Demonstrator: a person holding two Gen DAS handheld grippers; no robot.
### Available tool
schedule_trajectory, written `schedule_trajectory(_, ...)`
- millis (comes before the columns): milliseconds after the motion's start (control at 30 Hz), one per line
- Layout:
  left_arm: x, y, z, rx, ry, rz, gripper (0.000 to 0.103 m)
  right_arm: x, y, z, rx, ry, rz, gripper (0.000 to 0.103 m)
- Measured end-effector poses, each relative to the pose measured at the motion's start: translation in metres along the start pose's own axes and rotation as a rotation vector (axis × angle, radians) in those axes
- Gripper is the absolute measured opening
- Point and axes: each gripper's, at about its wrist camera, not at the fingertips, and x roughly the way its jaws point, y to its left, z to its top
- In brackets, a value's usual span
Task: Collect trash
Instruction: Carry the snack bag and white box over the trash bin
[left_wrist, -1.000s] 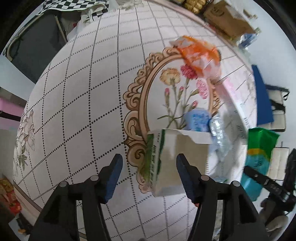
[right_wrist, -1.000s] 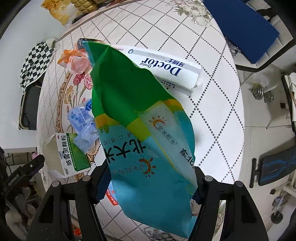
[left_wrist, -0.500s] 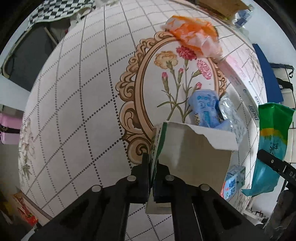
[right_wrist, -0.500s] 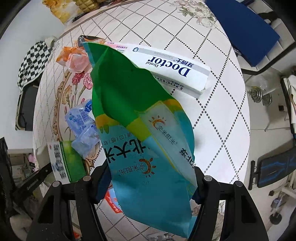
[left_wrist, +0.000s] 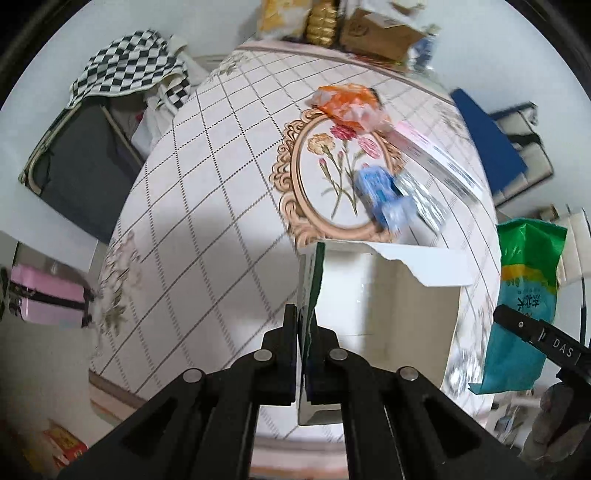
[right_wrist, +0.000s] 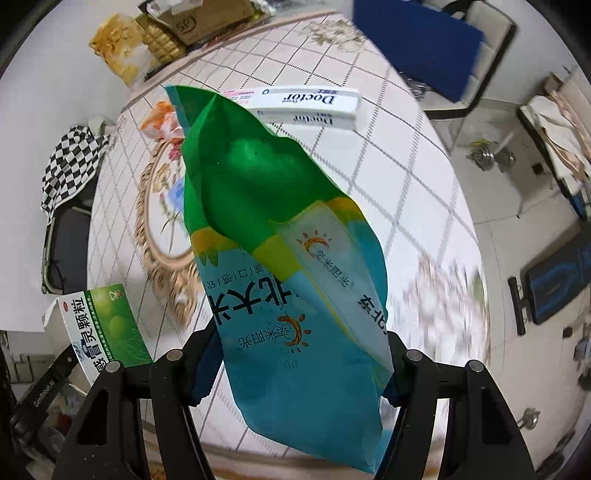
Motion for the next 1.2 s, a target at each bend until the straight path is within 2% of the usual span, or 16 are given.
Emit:
schedule_trajectory(67,-0.013,0.009,-0.025,0.036,-0.008,-0.021,0.000,-0.014,0.005,-0.032,0.017,-0.025,-0.002,0.070)
schedule_trajectory(167,-0.025,0.023,-0.056,0.073,-0.010,-0.057,0.000,-0.037,0.014,-0.099,0.047,-0.065,-0.009,0.069)
schedule_trajectory(333,-0.034,0.055,-0.117,0.102,0.036,-0.105,0.000,-0.055,0.029,-0.206,0.114,-0.079,0.009,0.068)
schedule_trajectory(533,-0.035,0.091,-0.190,0.083,0.119,-0.136,0.000,-0.045,0.032,-0.331,0.122,0.020,0.034,0.068)
schedule_trajectory(667,-0.012,0.110,-0.244,0.048,0.216,-0.131,0.000,-0.017,0.022,-0.405,0.118,0.131,0.060,0.068)
schedule_trajectory(833,0.068,0.118,-0.301,-0.007,0.348,-0.113,0.001,0.058,-0.001,-0.475,0.134,0.288,0.071,0.068)
schedule_trajectory(900,0.124,0.119,-0.321,-0.021,0.397,-0.096,0.001,0.108,-0.018,-0.498,0.167,0.350,0.069,0.068)
schedule_trajectory(933,0.140,0.119,-0.325,-0.029,0.410,-0.096,0.001,0.131,-0.025,-0.506,0.177,0.368,0.071,0.068)
schedule_trajectory(1000,0.198,0.122,-0.338,-0.063,0.446,-0.090,0.001,0.175,-0.039,-0.517,0.201,0.387,0.059,0.068)
schedule_trajectory(1067,0.235,0.124,-0.344,-0.081,0.457,-0.095,0.002,0.221,-0.053,-0.522,0.231,0.406,0.061,0.069)
schedule_trajectory(1133,0.284,0.124,-0.349,-0.073,0.477,-0.111,0.003,0.272,-0.065,-0.527,0.247,0.422,0.061,0.069)
schedule_trajectory(1200,0.317,0.123,-0.354,-0.050,0.504,-0.103,0.005,0.319,-0.074,-0.528,0.257,0.432,0.070,0.069)
